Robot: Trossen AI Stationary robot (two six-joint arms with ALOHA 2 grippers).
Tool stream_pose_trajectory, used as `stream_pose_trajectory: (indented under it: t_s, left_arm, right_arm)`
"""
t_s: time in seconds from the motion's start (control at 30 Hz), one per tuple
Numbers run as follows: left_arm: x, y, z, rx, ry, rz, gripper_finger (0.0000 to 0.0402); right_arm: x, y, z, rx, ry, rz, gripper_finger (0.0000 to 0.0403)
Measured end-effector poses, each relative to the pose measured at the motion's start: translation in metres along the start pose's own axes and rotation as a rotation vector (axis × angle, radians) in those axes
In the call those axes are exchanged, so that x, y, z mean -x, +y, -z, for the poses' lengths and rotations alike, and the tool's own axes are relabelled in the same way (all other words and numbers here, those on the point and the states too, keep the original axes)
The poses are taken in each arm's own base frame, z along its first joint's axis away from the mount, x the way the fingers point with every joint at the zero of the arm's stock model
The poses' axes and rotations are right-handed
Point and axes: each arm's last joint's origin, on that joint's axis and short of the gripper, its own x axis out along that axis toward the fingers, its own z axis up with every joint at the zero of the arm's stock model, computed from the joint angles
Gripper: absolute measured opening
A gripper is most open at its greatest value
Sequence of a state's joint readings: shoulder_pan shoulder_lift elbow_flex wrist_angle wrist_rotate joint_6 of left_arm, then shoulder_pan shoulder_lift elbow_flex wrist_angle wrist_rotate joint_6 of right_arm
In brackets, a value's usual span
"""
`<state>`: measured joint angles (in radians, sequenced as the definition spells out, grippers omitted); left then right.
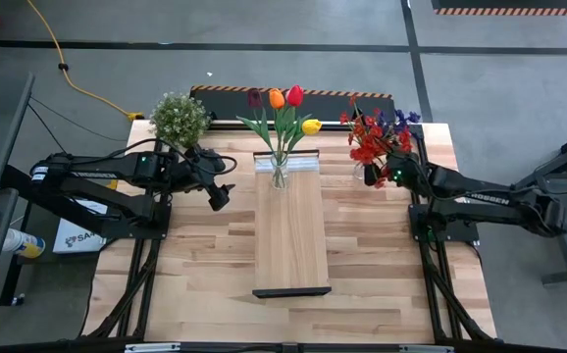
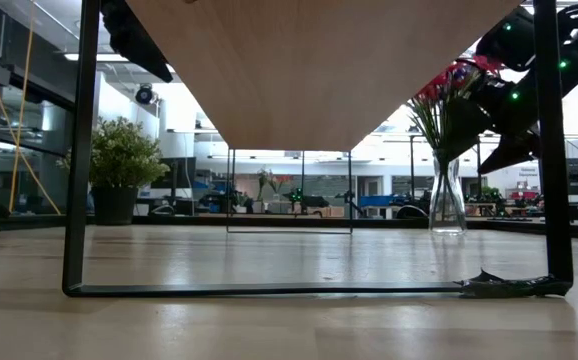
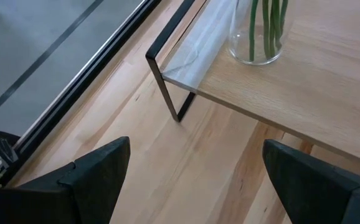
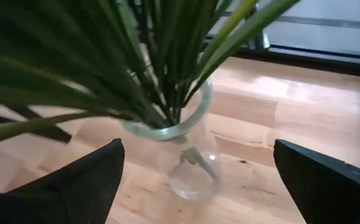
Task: Pick and place flowers into a vace then onto a shelf
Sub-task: Put the transparent vase with flowers on the shelf
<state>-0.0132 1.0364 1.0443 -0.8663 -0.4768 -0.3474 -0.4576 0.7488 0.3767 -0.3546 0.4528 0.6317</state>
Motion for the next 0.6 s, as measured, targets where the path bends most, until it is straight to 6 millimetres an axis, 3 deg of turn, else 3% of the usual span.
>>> stream_pose_trajectory:
  t_s: [0.6]
  left_arm:
    - [0.0, 0.0, 0.0, -0.003, -0.003, -0.008, 0.0397]
  right_arm:
    - [-0.028, 0.012, 0.008, -0.066, -0.041, 0.153, 0.0394]
